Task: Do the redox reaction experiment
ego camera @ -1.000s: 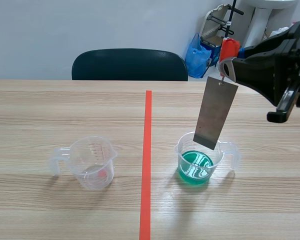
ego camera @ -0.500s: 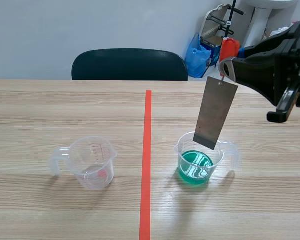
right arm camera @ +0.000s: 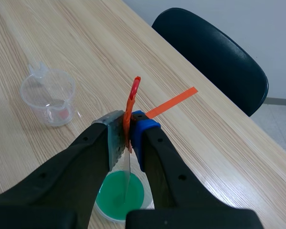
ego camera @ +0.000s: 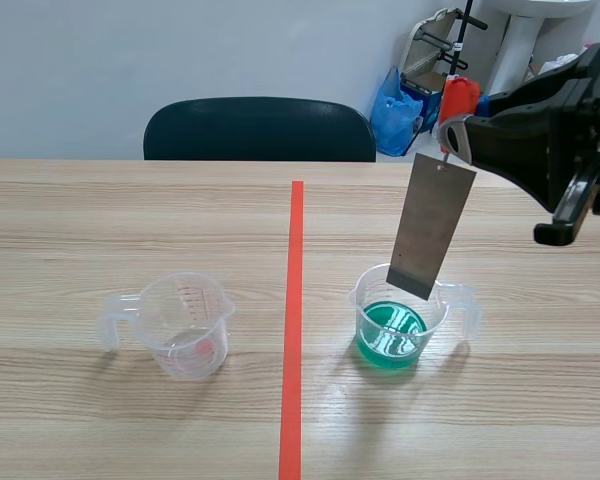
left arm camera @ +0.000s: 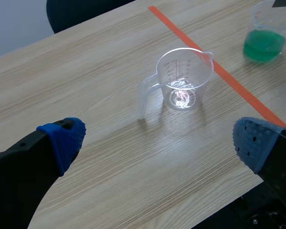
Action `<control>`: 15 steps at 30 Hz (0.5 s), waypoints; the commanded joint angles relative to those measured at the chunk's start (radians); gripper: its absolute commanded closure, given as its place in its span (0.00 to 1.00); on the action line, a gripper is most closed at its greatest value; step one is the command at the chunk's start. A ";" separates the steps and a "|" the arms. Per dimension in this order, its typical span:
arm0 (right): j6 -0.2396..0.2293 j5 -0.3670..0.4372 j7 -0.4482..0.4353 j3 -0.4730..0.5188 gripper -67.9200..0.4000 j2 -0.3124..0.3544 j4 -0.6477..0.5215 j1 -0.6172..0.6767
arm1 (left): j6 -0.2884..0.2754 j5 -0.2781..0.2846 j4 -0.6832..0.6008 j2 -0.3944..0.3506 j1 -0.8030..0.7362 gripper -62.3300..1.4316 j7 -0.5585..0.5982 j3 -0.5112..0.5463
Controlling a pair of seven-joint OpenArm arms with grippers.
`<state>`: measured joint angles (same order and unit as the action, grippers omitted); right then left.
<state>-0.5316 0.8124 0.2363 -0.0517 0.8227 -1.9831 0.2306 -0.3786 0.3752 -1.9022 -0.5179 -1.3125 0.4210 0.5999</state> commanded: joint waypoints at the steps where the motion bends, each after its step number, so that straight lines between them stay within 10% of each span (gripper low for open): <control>1: 0.006 0.011 -0.015 0.008 0.99 0.005 -0.006 -0.014 | -0.020 0.044 -0.005 -0.026 0.032 0.04 0.001 -0.004; 5: 0.006 0.011 -0.015 0.008 0.99 0.005 -0.006 -0.014 | -0.123 0.110 0.019 -0.109 0.183 0.43 -0.044 -0.031; 15: 0.006 0.011 -0.015 0.008 0.99 0.003 -0.006 -0.014 | -0.149 0.243 0.095 -0.271 0.674 0.89 -0.298 -0.374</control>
<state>-0.5316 0.8124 0.2363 -0.0517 0.8227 -1.9831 0.2306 -0.5251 0.6106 -1.8042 -0.7967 -0.6590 0.1165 0.2291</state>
